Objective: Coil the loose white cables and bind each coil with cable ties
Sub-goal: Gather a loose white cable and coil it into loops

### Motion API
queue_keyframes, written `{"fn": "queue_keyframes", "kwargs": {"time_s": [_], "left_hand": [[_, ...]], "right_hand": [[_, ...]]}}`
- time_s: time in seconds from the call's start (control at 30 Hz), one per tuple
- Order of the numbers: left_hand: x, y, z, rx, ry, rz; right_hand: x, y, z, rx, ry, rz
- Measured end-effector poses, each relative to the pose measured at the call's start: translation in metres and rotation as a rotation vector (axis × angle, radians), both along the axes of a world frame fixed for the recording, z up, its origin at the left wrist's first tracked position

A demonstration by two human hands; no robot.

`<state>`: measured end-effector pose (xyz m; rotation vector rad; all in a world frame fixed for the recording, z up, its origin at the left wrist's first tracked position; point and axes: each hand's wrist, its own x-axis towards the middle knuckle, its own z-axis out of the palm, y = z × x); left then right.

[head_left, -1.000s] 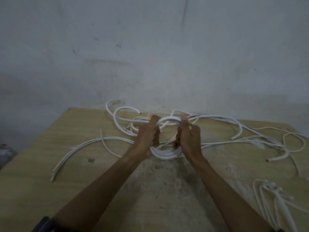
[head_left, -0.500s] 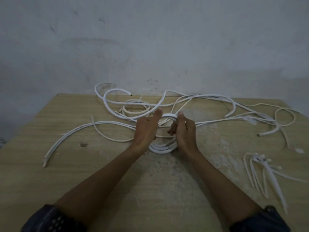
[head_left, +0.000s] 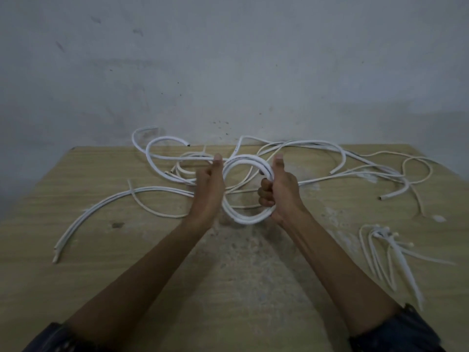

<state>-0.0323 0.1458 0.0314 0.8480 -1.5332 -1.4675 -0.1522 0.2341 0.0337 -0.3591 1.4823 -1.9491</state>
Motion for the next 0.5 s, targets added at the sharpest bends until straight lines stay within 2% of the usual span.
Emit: {"fn": "queue_keyframes", "kwargs": {"time_s": [0.03, 0.07, 0.1, 0.13, 0.2, 0.23, 0.3, 0.4, 0.5], "left_hand": [[0.003, 0.004, -0.002, -0.482, -0.046, 0.122], [0.007, 0.013, -0.001, -0.890, -0.086, 0.077], [0.009, 0.022, -0.005, -1.149, -0.180, -0.026], [0.009, 0.029, -0.013, -1.297, -0.321, -0.125], [0.004, 0.039, -0.037, -1.432, -0.599, -0.213], [0.003, 0.043, -0.044, -1.491, -0.673, -0.246], [0.000, 0.043, -0.051, -1.567, -0.686, -0.273], [0.004, 0.050, -0.052, -1.637, -0.604, -0.209], [0.005, 0.061, -0.065, -1.693, -0.558, -0.228]], "right_hand": [[-0.004, 0.001, 0.000, 0.003, -0.012, -0.029], [-0.008, 0.003, 0.000, 0.002, -0.036, -0.038], [-0.011, 0.005, 0.000, -0.005, -0.072, -0.034], [-0.013, 0.008, 0.000, -0.010, -0.119, -0.030], [-0.013, 0.014, -0.002, -0.006, -0.196, -0.025], [-0.012, 0.016, -0.004, 0.001, -0.217, -0.020], [-0.009, 0.022, -0.010, 0.010, -0.276, 0.012], [-0.006, 0.038, -0.018, -0.022, -0.429, 0.094], [-0.007, 0.065, -0.019, 0.025, -0.379, 0.178]]}}
